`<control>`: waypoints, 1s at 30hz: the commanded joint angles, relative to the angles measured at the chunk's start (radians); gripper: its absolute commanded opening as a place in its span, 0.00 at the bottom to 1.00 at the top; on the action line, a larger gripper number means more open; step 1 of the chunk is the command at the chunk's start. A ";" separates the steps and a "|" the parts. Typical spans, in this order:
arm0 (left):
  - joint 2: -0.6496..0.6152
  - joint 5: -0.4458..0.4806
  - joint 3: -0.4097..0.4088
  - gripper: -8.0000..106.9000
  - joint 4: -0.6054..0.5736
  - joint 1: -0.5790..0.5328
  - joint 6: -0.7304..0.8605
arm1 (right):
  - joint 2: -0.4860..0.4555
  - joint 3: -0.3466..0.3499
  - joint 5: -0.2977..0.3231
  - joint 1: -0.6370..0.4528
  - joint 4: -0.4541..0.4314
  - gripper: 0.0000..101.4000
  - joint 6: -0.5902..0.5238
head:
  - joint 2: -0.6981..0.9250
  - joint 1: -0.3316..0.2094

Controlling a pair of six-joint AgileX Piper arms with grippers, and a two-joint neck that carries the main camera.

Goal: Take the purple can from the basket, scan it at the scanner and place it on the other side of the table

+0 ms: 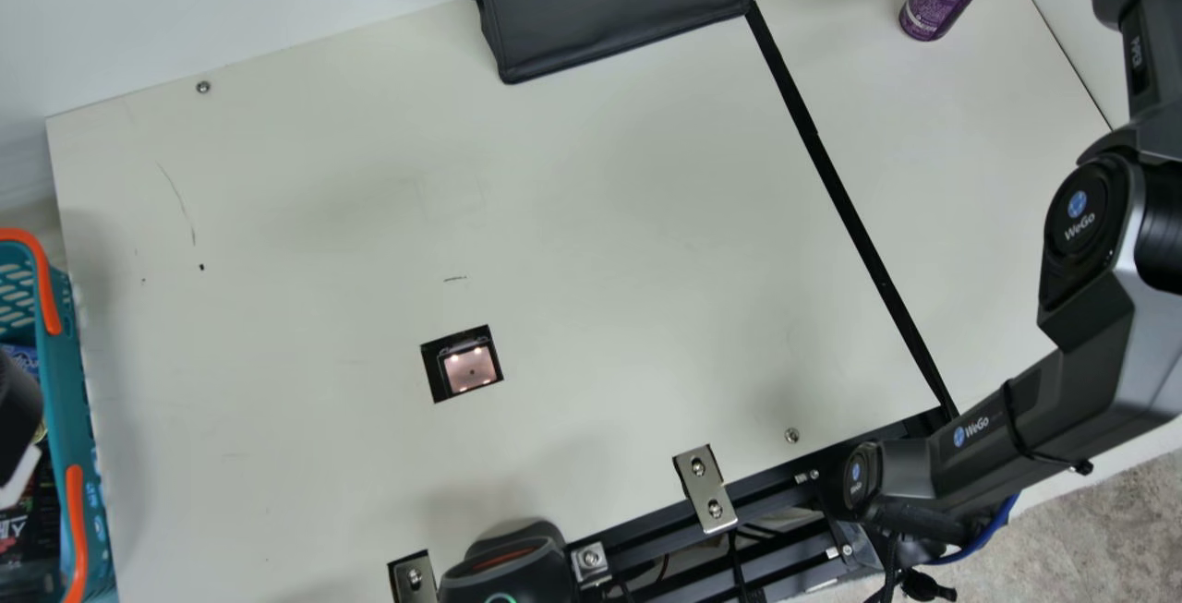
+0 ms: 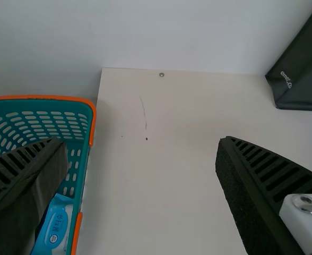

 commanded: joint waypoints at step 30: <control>0.000 0.000 0.000 0.85 0.000 0.000 0.000 | -0.589 0.266 0.138 0.110 0.008 0.94 -0.017 | -0.002 -0.029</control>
